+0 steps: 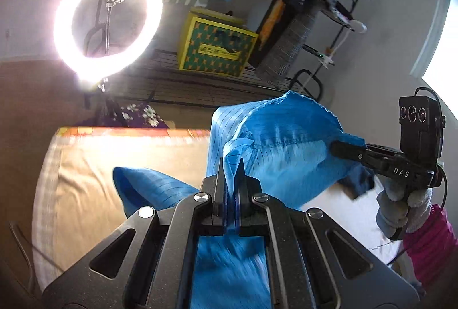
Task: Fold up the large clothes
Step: 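Grasp the collar end with both tools and fold it over the hem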
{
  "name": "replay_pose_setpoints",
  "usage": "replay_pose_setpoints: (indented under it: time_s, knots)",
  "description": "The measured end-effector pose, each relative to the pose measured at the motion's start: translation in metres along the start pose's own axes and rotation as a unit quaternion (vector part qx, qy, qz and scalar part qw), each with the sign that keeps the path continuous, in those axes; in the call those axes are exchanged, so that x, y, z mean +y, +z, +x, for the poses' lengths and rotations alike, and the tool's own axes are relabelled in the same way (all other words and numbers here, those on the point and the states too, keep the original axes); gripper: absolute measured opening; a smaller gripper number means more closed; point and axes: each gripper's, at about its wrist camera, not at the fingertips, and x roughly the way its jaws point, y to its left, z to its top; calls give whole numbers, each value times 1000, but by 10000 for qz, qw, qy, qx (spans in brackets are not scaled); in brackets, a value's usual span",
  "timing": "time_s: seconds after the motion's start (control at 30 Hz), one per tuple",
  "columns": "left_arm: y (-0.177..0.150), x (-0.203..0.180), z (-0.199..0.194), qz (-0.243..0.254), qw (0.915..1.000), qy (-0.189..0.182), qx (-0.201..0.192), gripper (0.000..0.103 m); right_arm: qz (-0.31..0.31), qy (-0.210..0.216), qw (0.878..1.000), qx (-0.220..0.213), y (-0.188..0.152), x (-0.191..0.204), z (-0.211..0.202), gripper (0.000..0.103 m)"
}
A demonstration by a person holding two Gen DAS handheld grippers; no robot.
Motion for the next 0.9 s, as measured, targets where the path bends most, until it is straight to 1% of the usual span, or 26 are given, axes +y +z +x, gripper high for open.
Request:
replay_pose_setpoints:
  time_s: [0.07,0.2,0.27,0.3,0.43,0.5,0.57,0.63,0.7,0.77,0.8,0.9]
  knots:
    - [-22,-9,-18,80,10000,-9,-3,0,-36,32,10000,23,-21,13,-17,2]
    - [-65,-21,-43,92,9999,-77,117,0,-78,38,9999,135,-65,34,-41,2]
    - [-95,-26,-53,88,9996,-102,242,0,-113,2,9997,227,-89,43,-47,2]
    - [-106,-29,-56,96,9995,-93,291,0,-142,-10,9995,292,-104,47,-49,1]
    - [-159,-34,-64,207,9982,56,560,0,-183,-48,9983,560,-146,56,-48,1]
    - [-183,-32,-62,169,9967,87,789,0,-239,-116,9969,742,-167,59,-42,1]
    - [-206,-32,-62,158,9945,170,1026,0,-329,-176,9956,864,-181,61,-37,2]
    - [-220,-33,-61,193,9918,231,1240,1,-374,-196,9943,979,-192,62,-35,2]
    - [-234,-36,-66,254,9891,346,1408,9,-390,-247,9922,1161,-200,61,-35,6]
    - [-242,-41,-77,306,9884,369,1438,25,-322,-279,9909,1277,-203,59,-41,8]
    - [-242,-43,-82,337,9888,381,1404,29,-297,-269,9912,1263,-205,60,-48,9]
    - [-243,-49,-113,376,9917,386,1170,29,-332,-300,9945,943,-199,65,-82,9]
